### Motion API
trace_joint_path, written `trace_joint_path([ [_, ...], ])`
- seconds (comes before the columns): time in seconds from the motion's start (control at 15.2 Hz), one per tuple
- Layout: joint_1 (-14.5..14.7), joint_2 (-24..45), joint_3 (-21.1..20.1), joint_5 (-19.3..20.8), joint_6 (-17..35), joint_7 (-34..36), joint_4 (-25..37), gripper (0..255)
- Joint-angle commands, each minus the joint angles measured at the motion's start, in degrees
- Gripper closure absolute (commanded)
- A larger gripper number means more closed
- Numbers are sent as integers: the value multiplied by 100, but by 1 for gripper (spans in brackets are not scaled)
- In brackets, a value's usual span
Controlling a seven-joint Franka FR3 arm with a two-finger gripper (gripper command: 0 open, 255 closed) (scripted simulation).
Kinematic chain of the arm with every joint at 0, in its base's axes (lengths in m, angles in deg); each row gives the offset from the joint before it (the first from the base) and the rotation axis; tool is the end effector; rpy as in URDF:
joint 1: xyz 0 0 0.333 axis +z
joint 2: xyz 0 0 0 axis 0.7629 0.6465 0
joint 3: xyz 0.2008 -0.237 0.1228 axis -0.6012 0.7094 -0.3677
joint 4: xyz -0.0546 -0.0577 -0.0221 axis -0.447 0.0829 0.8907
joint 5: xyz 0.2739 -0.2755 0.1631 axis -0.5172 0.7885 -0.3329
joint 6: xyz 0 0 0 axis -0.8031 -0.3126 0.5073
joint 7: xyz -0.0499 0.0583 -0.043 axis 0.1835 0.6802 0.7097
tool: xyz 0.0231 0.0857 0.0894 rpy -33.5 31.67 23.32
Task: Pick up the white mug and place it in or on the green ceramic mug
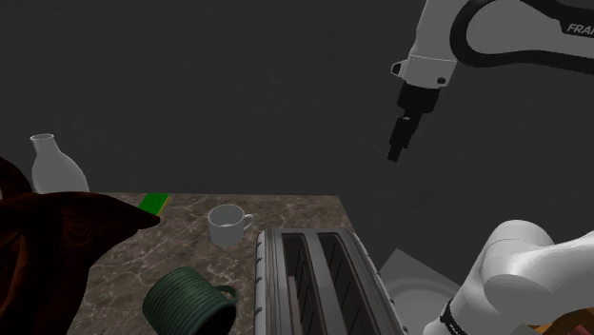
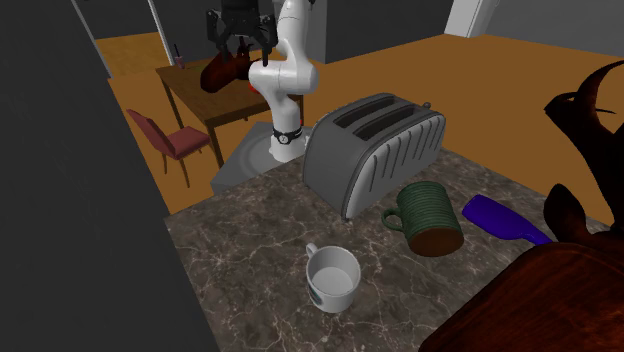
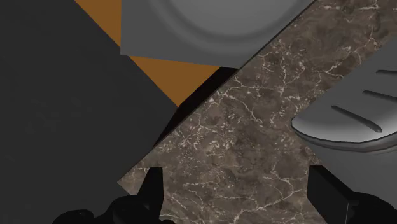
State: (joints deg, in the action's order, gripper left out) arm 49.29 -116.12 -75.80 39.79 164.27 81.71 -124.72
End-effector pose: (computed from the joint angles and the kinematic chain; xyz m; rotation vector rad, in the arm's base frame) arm 0.3033 0.0125 0.6218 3.0749 0.1970 0.0539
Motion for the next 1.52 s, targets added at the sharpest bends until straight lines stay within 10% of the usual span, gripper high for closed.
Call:
trace_joint_path([
  [0.0, 0, 0, 0, 0, 0, 0, 0, 0],
  [1.45, 210, 3592, -1723, -152, 2954, 1986, 768, 0],
])
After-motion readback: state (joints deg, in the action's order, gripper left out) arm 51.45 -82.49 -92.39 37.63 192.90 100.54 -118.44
